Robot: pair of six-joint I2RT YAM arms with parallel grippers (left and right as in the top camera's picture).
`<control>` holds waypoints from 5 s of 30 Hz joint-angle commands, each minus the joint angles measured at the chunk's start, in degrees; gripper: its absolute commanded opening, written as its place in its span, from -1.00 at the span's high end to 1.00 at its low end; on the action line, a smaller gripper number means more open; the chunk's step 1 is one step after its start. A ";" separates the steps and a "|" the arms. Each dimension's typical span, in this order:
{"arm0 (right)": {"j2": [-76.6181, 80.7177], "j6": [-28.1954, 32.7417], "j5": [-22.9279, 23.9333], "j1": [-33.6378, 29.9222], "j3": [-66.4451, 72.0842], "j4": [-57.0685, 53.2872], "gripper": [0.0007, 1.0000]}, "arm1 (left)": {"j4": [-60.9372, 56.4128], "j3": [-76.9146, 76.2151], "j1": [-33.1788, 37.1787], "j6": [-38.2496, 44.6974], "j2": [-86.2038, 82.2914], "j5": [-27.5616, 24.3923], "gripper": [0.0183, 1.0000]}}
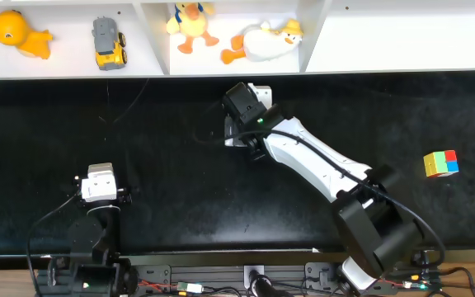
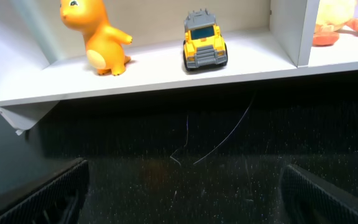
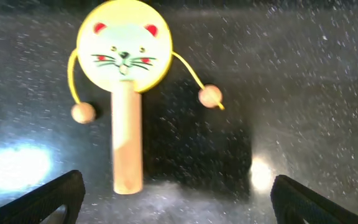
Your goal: Store Toys
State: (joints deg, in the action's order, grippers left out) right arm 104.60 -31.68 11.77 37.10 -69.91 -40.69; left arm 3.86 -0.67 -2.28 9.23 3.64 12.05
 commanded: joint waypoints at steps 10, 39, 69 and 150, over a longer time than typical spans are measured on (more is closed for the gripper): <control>2.99 3.65 -4.79 0.09 -2.12 0.81 -0.92 | 0.09 0.22 -0.42 0.83 -0.59 -0.59 -1.00; 4.09 4.09 -4.48 0.81 -2.27 0.87 0.00 | 0.11 0.22 -0.42 0.83 -0.59 -0.59 -1.00; 4.09 3.98 -4.72 0.92 -2.25 3.19 0.92 | 0.09 0.22 -0.42 0.83 -0.59 -0.59 -1.00; -22.40 27.52 -4.83 -35.52 -5.62 -12.35 0.92 | 0.09 0.22 -0.42 0.83 -0.59 -0.59 -1.00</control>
State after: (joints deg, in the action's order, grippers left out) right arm 79.33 -6.85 8.12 1.54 -71.33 -52.82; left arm 3.86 -0.67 -2.28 9.23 3.64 12.03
